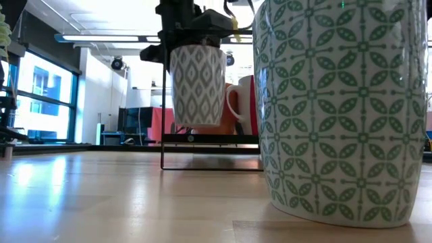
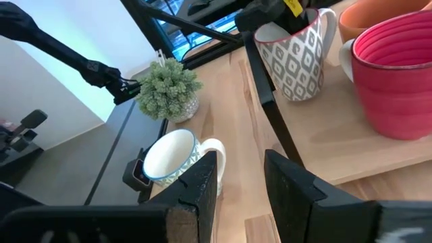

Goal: Place coffee mugs
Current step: Put the gray cup on the shelf

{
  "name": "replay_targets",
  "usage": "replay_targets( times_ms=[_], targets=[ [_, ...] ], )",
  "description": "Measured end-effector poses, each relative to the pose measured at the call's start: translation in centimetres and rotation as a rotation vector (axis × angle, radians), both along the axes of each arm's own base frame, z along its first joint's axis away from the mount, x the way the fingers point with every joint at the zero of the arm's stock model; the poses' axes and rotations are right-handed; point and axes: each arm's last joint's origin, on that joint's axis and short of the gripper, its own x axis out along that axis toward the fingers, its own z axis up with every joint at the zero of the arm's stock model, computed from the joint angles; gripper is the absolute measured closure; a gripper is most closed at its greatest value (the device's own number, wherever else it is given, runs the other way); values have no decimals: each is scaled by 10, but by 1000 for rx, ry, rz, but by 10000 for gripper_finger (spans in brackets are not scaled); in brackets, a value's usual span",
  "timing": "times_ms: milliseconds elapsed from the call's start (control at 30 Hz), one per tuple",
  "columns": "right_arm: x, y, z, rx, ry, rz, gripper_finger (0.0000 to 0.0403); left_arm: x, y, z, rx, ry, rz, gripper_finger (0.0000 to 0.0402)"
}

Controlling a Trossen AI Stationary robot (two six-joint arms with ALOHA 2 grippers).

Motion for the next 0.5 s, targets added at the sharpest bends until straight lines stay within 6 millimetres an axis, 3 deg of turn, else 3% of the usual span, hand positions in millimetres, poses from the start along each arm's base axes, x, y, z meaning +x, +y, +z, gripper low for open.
replay_targets(
  times_ms=[500],
  targets=[
    [-1, 0, 1, -7, -6, 4, 297, 3, -1, -6, 0, 5, 0, 390]
  ],
)
